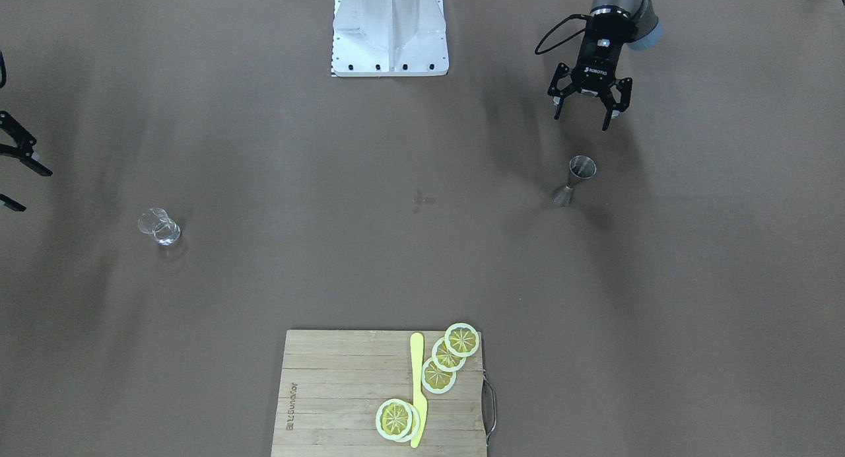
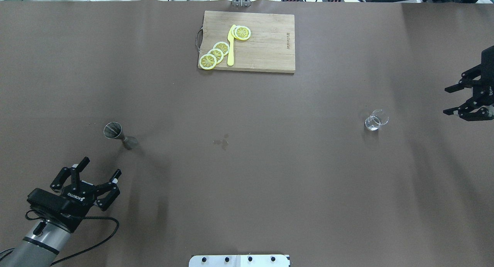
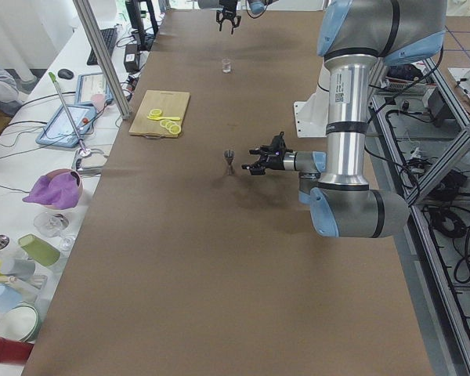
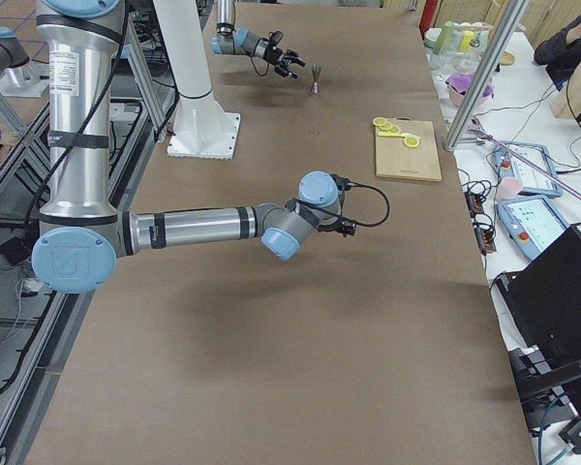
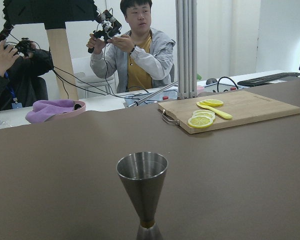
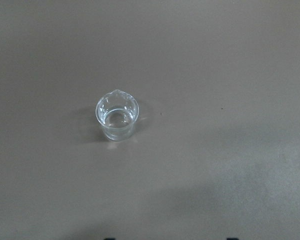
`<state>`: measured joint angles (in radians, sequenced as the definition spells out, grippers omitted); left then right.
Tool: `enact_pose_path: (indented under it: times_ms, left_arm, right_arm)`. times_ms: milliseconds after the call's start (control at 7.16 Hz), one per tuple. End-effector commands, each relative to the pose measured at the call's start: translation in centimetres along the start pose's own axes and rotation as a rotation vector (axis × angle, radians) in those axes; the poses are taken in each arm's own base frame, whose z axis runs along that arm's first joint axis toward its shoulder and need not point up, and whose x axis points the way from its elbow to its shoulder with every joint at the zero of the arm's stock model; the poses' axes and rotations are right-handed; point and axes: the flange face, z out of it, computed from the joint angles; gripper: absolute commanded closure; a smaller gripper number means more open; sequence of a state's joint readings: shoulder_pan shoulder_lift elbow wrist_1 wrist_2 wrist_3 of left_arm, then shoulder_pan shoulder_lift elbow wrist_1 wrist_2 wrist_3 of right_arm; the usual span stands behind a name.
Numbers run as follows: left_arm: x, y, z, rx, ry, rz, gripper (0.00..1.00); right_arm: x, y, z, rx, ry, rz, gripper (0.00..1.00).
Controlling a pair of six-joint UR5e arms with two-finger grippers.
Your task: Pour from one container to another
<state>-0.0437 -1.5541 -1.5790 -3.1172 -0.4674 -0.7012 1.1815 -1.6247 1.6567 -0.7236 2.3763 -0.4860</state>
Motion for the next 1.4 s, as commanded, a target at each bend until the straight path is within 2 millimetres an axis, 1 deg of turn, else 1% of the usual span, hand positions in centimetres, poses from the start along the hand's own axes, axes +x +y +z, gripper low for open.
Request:
enact_pose_path:
  times_ms: [0, 140, 279, 419, 558, 698, 838, 977, 1117, 1256]
  left_arm:
    - [-0.5, 0.1, 3.3, -0.013, -0.025, 0.033, 0.02]
    - [-0.6, 0.4, 3.4, -0.014, -0.033, -0.002, 0.02]
    - [-0.9, 1.2, 3.8, -0.021, -0.053, -0.015, 0.02]
    - [-1.3, 1.2, 4.1, -0.015, -0.064, -0.019, 0.02]
    - [-1.2, 1.3, 4.6, -0.003, -0.079, -0.024, 0.02]
    - [-1.1, 1.1, 5.0, 0.002, -0.083, -0.029, 0.02]
    - [-0.9, 0.6, 6.2, 0.025, -0.103, -0.048, 0.02]
    - [-0.6, 0.5, 7.2, 0.033, -0.117, -0.047, 0.03]
    - [-0.1, 0.8, 8.2, 0.038, -0.125, -0.046, 0.04]
    - [0.0, 0.8, 8.8, 0.043, -0.133, -0.048, 0.06]
  right_arm:
    - [0.2, 1.3, 2.0, 0.052, -0.026, -0.047, 0.0]
    - [0.1, 0.7, 2.2, 0.083, -0.077, -0.048, 0.0]
    - [0.1, 0.9, 2.7, 0.105, -0.108, -0.055, 0.01]
    - [0.3, 2.3, 3.6, 0.132, -0.115, -0.072, 0.01]
    - [0.5, 2.8, 4.1, 0.152, -0.115, -0.065, 0.02]
    - [1.0, 2.9, 4.8, 0.178, -0.115, -0.065, 0.02]
    - [1.0, 2.7, 5.1, 0.198, -0.12, -0.059, 0.02]
    - [0.6, 2.1, 5.5, 0.22, -0.126, -0.054, 0.02]
    - [0.7, 1.3, 6.1, 0.246, -0.128, -0.059, 0.01]
    - [0.5, 0.9, 6.8, 0.264, -0.135, -0.053, 0.01]
